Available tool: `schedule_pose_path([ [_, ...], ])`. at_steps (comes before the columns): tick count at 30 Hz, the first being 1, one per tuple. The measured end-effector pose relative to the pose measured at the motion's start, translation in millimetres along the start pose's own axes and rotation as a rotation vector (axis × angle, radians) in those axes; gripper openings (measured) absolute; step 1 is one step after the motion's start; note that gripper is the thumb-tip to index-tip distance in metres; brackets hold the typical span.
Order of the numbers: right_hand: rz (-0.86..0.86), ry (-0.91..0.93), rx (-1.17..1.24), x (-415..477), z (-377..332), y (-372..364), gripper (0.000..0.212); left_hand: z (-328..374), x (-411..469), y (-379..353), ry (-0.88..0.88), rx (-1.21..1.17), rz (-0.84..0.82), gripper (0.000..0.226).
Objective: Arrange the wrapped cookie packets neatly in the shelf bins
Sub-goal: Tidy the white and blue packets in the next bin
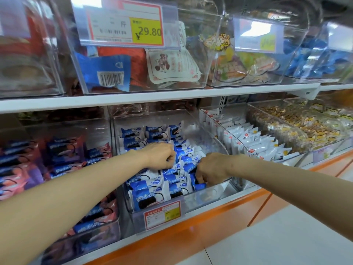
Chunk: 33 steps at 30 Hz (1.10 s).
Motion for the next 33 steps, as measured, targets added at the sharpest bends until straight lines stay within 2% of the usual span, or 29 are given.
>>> schedule_pose_path([
  [4, 0.070, -0.052, -0.112, 4, 5, 10, 0.034, -3, -2, 1, 0.015, -0.019, -0.010, 0.010],
  [10, 0.288, -0.072, -0.162, 6, 1, 6, 0.030, 0, 0, -2, 0.022, -0.001, -0.052, 0.009],
  [14, 0.312, -0.129, -0.204, 10, 5, 8, 0.028, 20, -5, 14, -0.024, -0.032, 0.035, 0.023],
  [16, 0.297, -0.142, -0.217, 10, 6, 9, 0.025, 35, -8, 8, -0.057, 0.087, -0.083, 0.039],
  [18, 0.255, -0.127, -0.219, 10, 6, 8, 0.027, 43, -10, -6, -0.060, 0.250, -0.215, 0.047],
  [20, 0.224, -0.105, -0.235, 8, 5, 8, 0.027, 42, -12, -15, -0.053, 0.341, -0.281, 0.053],
  [22, 0.213, -0.100, -0.240, 5, 4, 8, 0.028, 40, -13, -16, -0.059, 0.339, -0.297, 0.043],
  [25, 0.225, -0.105, -0.264, 1, 3, 7, 0.029, 37, -14, -13, -0.112, 0.280, -0.278, 0.006],
  [29, 0.181, -0.120, -0.253, 4, 2, 7, 0.038, 30, -12, -13, -0.129, 0.243, -0.277, 0.010],
  [33, 0.171, -0.136, -0.207, 10, 2, 12, 0.032, 36, -9, -19, -0.183, 0.267, -0.235, 0.008],
])
Point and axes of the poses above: each hand's wrist, its own x-axis towards the middle knuckle, its own y-axis out of the back of the hand, z = x × y, the point moved 5 cm from there along x, towards the middle knuckle, and after that the axes turned 5 degrees about -x, right-handed, at the moved point
